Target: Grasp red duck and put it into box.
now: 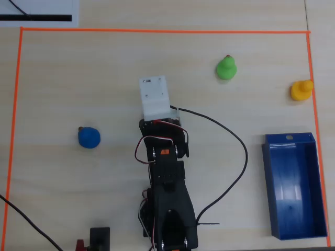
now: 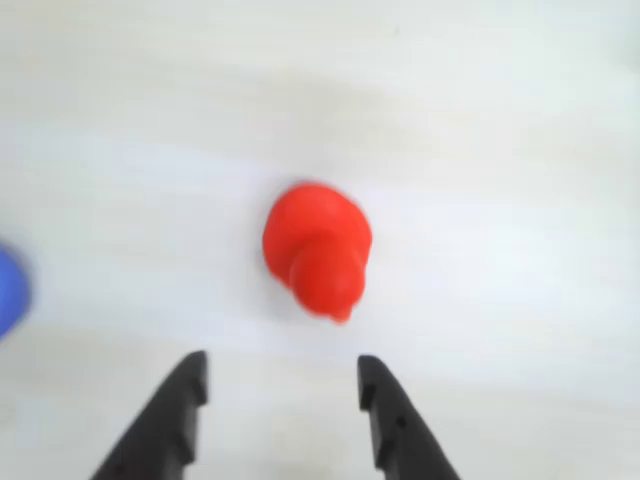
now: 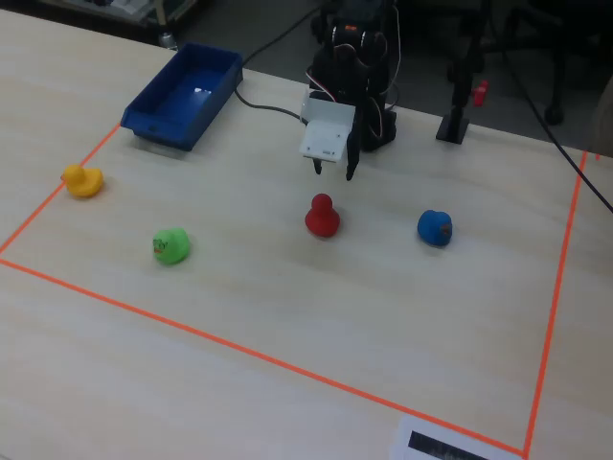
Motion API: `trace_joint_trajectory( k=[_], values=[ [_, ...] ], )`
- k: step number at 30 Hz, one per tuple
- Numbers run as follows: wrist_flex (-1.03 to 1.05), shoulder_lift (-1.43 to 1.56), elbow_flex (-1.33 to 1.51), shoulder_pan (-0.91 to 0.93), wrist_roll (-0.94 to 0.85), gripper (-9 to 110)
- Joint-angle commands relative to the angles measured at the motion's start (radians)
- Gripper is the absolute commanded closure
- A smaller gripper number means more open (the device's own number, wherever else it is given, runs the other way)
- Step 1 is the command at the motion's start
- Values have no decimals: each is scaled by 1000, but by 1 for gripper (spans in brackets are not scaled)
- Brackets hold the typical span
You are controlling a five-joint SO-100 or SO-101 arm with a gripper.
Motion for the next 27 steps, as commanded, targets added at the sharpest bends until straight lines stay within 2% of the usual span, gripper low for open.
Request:
trace_joint_trajectory(
  k=[1, 15, 27],
  values=[
    [-66, -58, -38, 20, 3, 79],
    [-224, -130, 155, 66, 5, 79],
    [-394, -233, 156, 86, -2, 77]
  ],
)
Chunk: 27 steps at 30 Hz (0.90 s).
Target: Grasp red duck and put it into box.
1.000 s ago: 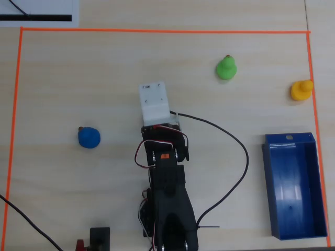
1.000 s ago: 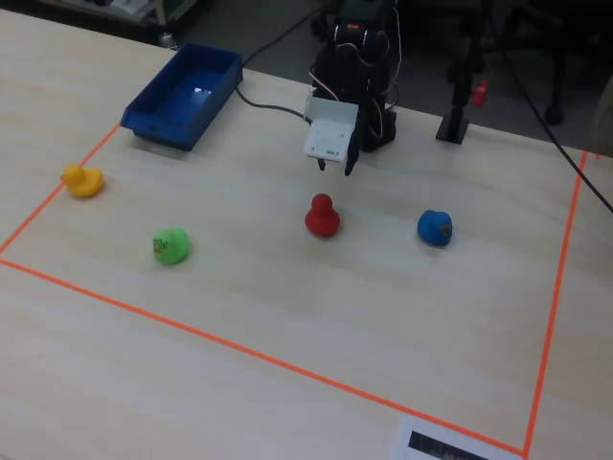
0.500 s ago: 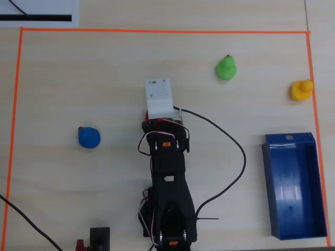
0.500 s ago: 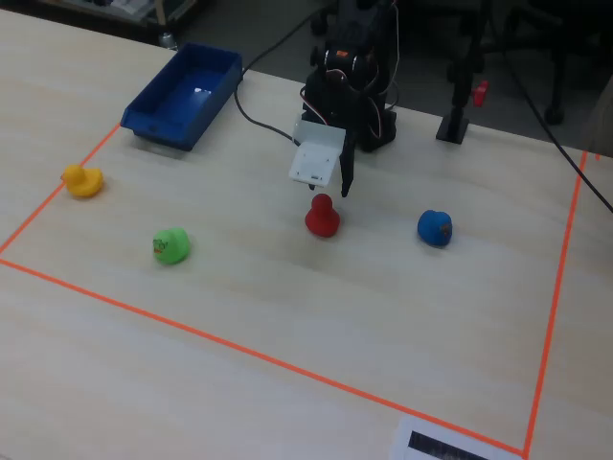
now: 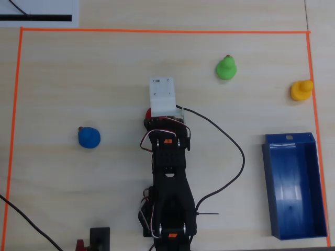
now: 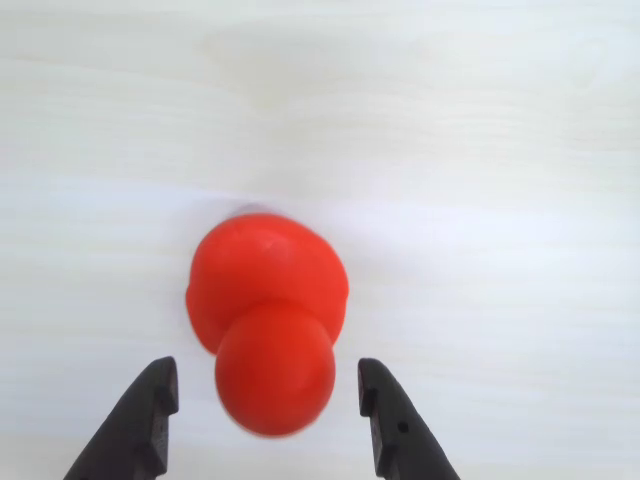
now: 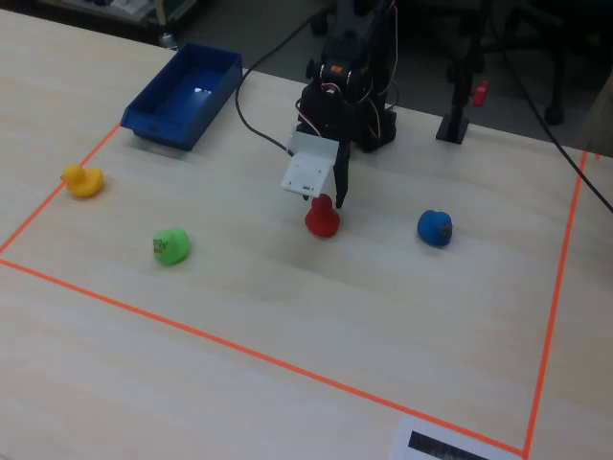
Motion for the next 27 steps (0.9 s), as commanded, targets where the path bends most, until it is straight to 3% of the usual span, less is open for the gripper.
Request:
trace_joint_trajectory(
  k=[1, 9, 11, 27],
  values=[
    [-52, -18, -18, 8, 0, 77],
    [32, -43, -43, 0, 35, 79],
    [34, -51, -44, 6, 41, 83],
    [-8, -81, -64, 21, 29, 83]
  ],
)
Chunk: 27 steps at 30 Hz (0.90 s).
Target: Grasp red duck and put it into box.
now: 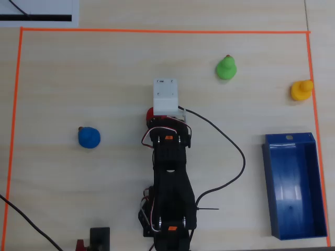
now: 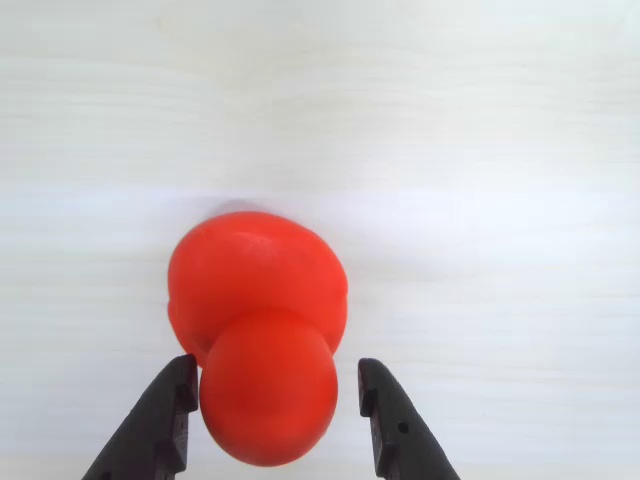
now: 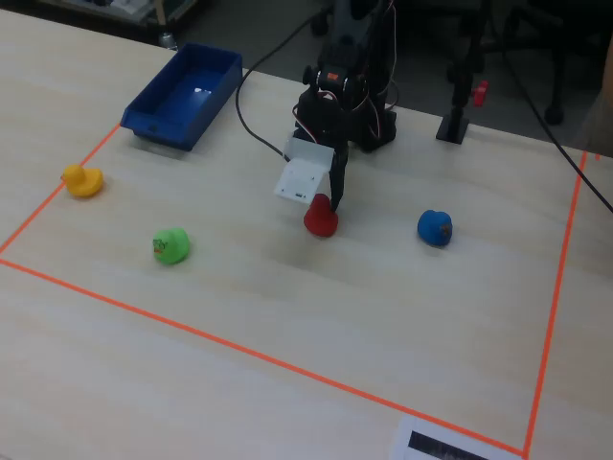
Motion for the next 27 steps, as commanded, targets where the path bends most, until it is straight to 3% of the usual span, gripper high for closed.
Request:
trace_joint_trajectory(
  k=[1, 6, 18, 27],
  values=[
    [11, 3, -49, 5, -37, 85],
    [44, 6, -64, 9, -61, 101],
    [74, 52, -259, 124, 74, 101],
    [285, 28, -568, 526, 63, 101]
  ],
)
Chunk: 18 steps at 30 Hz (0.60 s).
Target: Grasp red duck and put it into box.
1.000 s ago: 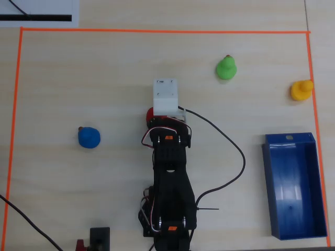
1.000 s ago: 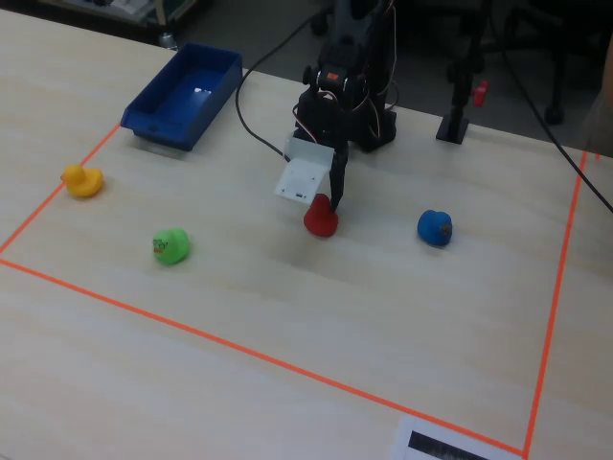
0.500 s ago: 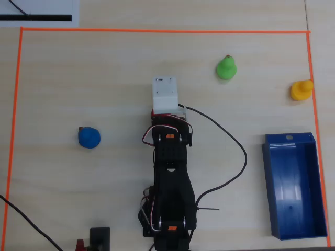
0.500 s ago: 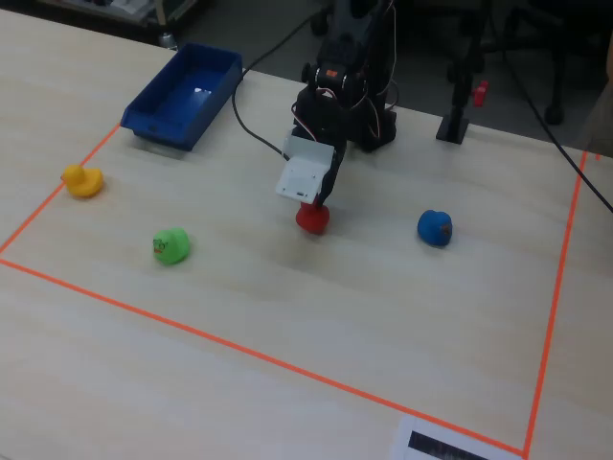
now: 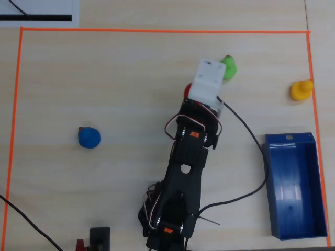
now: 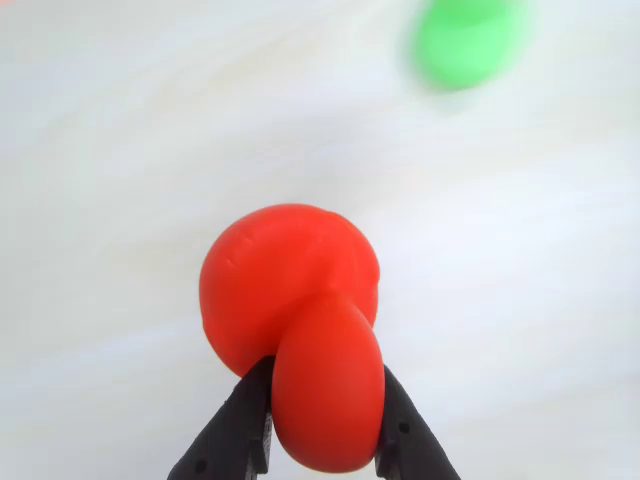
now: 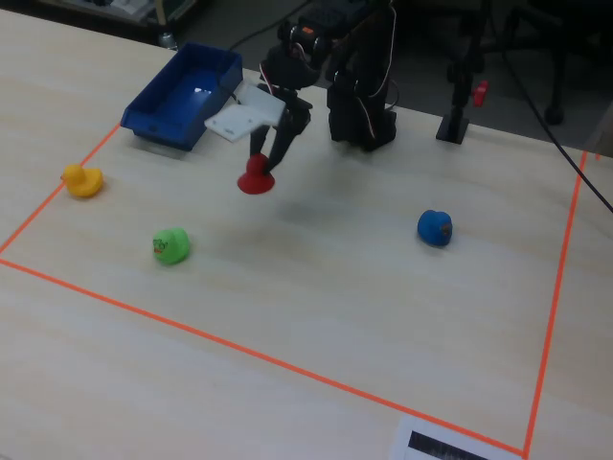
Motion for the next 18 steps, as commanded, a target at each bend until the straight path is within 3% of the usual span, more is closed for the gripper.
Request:
trace_joint_trajectory(
  k=[1, 11, 18],
  values=[
    [104, -21, -198, 252, -28, 101],
    [350, -44, -307, 856, -215, 101],
    [295, -100, -298, 985, -216, 101]
  ],
)
